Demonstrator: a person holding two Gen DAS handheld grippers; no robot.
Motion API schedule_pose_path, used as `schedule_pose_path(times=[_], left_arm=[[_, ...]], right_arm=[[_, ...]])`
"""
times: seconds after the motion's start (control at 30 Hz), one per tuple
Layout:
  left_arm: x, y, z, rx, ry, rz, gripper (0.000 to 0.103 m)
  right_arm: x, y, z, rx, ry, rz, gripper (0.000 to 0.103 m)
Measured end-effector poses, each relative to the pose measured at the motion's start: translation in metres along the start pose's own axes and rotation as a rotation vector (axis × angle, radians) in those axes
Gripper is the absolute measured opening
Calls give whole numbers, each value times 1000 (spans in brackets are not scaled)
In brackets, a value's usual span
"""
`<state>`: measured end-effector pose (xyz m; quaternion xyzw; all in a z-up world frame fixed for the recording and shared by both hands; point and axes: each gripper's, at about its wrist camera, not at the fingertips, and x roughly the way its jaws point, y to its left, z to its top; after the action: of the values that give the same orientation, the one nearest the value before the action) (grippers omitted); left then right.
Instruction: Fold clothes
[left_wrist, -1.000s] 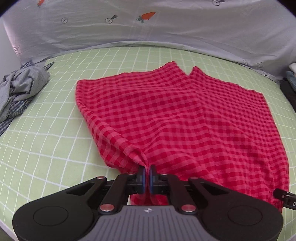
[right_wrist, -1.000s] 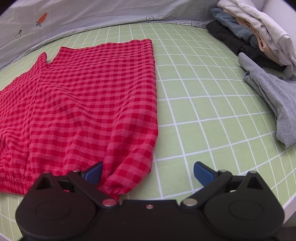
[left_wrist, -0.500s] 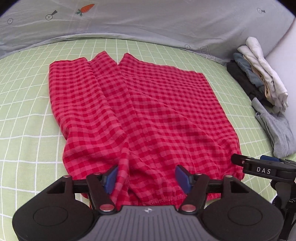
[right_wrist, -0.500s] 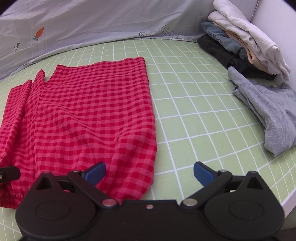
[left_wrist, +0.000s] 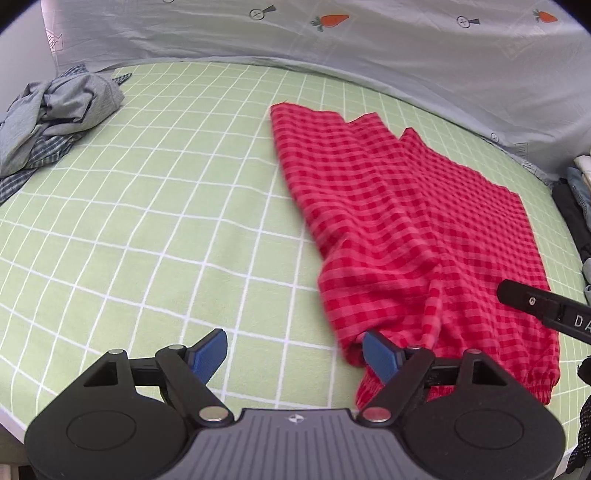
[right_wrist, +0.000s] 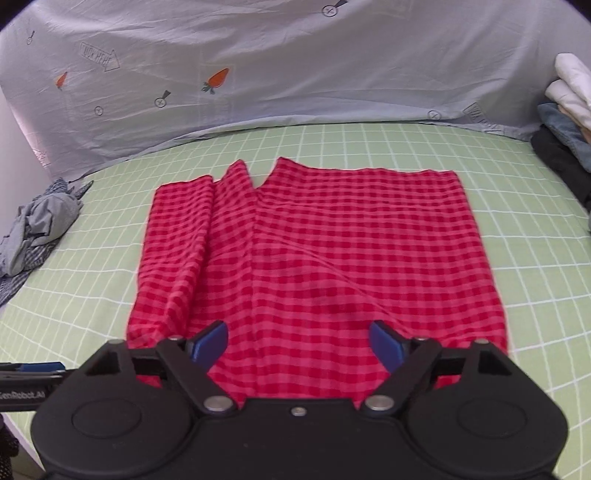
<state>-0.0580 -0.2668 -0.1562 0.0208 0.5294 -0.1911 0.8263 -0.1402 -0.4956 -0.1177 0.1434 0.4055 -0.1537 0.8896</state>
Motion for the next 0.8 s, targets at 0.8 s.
schedule_pose_path(times=[0.8], left_arm=[[24, -2, -9, 188, 117, -17, 81]], right_arm=[[33, 69, -5, -21, 138, 260, 35]])
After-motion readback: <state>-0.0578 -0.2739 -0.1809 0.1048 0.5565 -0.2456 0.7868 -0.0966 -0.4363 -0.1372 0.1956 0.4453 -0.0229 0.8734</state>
